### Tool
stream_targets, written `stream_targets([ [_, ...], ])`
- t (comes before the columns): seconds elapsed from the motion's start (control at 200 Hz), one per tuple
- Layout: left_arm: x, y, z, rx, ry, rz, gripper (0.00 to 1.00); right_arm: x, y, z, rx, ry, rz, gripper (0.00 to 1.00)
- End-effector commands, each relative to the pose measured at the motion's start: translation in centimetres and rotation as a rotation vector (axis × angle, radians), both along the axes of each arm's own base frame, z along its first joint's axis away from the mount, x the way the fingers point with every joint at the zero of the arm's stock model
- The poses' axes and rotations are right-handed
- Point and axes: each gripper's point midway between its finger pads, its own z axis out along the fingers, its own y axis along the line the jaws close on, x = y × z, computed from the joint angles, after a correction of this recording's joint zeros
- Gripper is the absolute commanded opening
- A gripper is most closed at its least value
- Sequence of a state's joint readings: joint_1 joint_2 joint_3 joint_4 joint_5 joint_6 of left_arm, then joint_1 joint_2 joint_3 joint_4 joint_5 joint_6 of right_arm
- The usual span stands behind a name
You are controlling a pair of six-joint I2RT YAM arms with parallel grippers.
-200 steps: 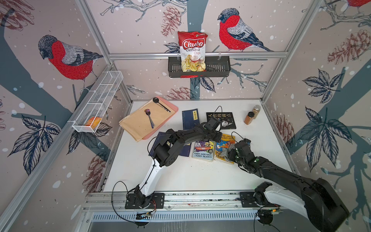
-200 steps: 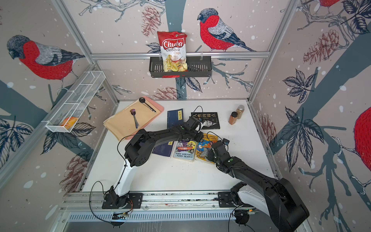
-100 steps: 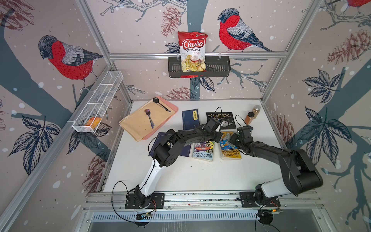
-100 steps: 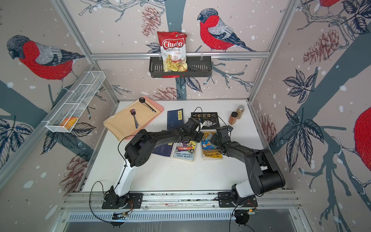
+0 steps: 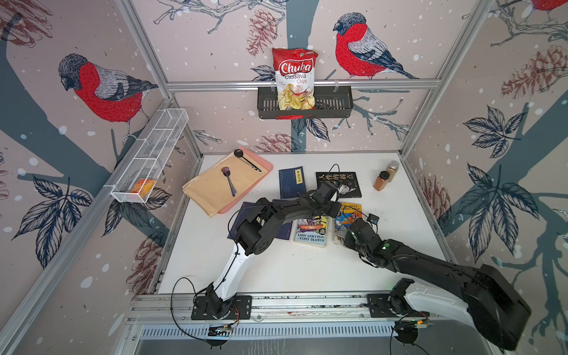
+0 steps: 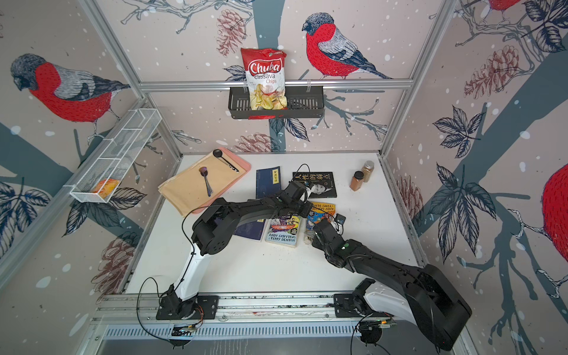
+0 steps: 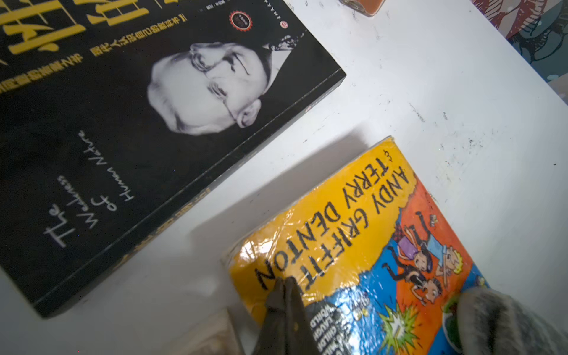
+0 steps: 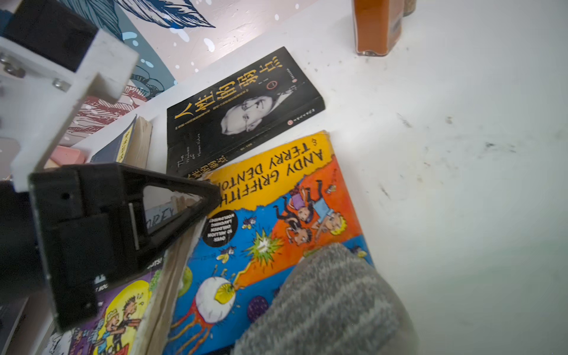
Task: Wipe the cover of the book
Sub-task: Wipe the dirt from the cover of the book.
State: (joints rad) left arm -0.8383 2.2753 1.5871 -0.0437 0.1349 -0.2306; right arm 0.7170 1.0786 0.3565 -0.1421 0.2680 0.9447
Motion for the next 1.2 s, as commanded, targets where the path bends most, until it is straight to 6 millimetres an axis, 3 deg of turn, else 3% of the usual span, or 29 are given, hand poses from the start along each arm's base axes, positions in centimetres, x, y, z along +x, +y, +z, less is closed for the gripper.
stream_targets([
  [0.0, -3.5, 5.2, -6.5, 0.269, 0.179, 0.020, 0.00, -2.0, -3.9, -2.6, -0.082, 0.115, -0.067, 0.19],
  [0.24, -3.4, 5.1, -7.0, 0.276, 0.185, 0.016, 0.00, 4.7, -5.8, -2.2, -0.025, 0.077, -0.093, 0.17],
  [0.345, -3.2, 5.1, -6.9, 0.280, 0.179, 0.019, 0.00, 7.2, -4.6, -3.7, -0.027, 0.141, -0.024, 0.17],
  [0.495, -3.1, 5.2, -7.1, 0.295, 0.176, 0.020, 0.00, 9.5, -2.4, -4.8, 0.019, 0.158, 0.034, 0.17],
  [0.715, -3.2, 5.3, -7.4, 0.292, 0.179, 0.027, 0.00, 12.3, -2.3, -6.4, -0.023, 0.189, 0.038, 0.17],
  [0.86, -3.2, 5.7, -7.6, 0.302, 0.181, 0.033, 0.00, 10.6, -2.5, -6.0, -0.063, 0.191, 0.037, 0.17],
  [1.001, -3.3, 5.9, -7.7, 0.307, 0.186, 0.035, 0.00, 6.1, -2.8, -5.5, -0.074, 0.205, 0.023, 0.18],
  [1.196, -3.5, 6.5, -8.0, 0.310, 0.197, 0.036, 0.00, 0.1, -3.1, -6.3, -0.084, 0.267, -0.006, 0.19],
])
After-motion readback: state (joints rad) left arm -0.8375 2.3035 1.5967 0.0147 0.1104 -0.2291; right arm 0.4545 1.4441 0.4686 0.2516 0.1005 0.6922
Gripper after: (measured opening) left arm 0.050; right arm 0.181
